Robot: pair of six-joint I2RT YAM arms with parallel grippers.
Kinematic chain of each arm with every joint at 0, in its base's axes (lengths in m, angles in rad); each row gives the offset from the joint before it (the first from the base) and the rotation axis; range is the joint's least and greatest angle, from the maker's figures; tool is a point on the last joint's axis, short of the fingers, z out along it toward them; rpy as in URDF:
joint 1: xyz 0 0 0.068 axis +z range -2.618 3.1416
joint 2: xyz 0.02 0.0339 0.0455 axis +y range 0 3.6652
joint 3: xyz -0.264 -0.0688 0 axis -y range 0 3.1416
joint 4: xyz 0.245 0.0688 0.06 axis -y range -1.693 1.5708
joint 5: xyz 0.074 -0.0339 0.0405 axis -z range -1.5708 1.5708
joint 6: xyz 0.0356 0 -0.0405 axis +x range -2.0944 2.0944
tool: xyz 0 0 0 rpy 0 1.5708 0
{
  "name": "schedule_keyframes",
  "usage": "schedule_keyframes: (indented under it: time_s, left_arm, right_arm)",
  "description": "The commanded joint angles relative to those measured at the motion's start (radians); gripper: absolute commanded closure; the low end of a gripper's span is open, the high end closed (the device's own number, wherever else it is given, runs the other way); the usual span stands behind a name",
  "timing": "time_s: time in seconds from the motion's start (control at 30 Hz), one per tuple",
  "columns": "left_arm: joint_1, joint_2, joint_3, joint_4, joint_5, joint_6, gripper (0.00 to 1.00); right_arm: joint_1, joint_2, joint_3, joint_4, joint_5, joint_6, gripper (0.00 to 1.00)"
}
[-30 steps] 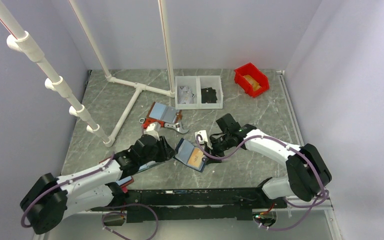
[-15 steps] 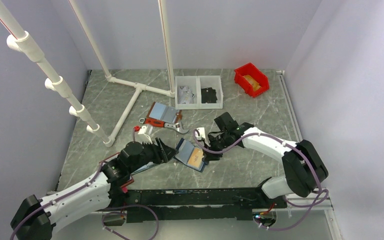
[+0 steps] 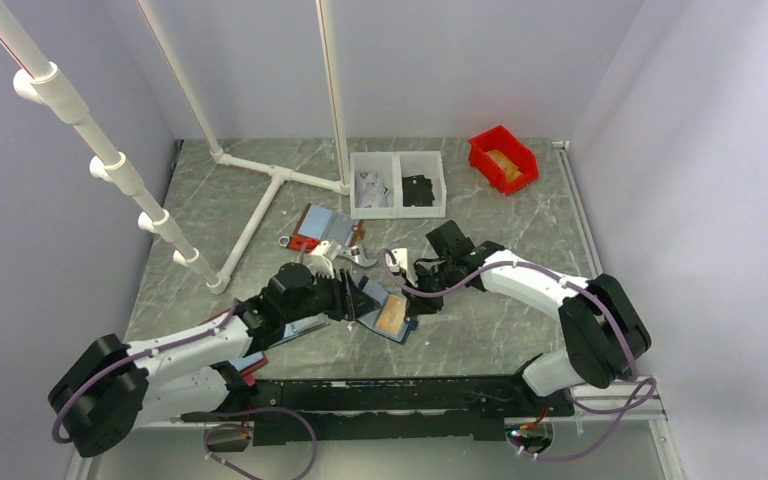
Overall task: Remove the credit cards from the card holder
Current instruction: Remove the credit card from the card holder.
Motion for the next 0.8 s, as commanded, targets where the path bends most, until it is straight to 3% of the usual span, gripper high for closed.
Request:
schedule_keyframes:
  time_s: [0.0,0.4,0.77]
  left_arm:
    - [-0.002,0.07,0.054,0.119,0.067,0.021,0.49]
    - [-0.002,0.285,0.064,0.268,0.099,-0.011,0.56]
    - [-0.002,0.396,0.088,0.281,0.091,-0.017,0.57]
  right_arm:
    - [-0.006,0.013,0.043,0.025,0.015,0.028,0.78]
    - [-0.006,0.036,0.05,0.05,0.067,0.075,0.84]
    - [-0.006,0.052,0.052,0.056,0.102,0.084,0.85]
